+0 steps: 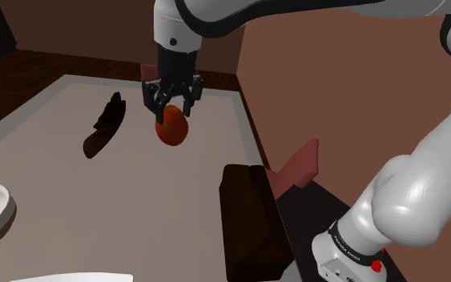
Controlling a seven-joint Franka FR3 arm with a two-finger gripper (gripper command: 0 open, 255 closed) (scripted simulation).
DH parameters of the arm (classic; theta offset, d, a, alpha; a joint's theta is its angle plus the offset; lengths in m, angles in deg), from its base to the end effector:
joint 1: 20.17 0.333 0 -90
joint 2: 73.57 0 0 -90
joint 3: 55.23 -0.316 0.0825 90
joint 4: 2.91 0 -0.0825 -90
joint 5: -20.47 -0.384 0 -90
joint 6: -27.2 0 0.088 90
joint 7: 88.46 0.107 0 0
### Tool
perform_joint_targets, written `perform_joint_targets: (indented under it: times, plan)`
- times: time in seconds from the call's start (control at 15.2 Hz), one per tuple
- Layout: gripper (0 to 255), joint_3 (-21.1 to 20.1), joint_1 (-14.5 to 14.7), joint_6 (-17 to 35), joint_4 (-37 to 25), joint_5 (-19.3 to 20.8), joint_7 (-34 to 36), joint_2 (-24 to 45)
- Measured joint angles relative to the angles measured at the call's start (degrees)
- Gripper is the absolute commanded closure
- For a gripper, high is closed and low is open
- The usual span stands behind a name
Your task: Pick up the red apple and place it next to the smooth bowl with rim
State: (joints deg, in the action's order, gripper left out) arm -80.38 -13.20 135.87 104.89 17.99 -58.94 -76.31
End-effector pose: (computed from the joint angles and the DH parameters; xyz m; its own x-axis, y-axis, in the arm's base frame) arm 0.4664 0.3009 0.5287 0.9987 0.0319 0.0403 0.0338 -0.9983 -0.0474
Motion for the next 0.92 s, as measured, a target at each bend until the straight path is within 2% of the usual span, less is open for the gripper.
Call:
perform_joint_targets:
  times: [0.53,0.92]
  plan:
    - [255,-5.3,6.8,-1.3,-12.4,7.1,13.5,12.5]
    - [255,-6.5,15.0,-5.7,-27.5,14.2,22.1,25.0]
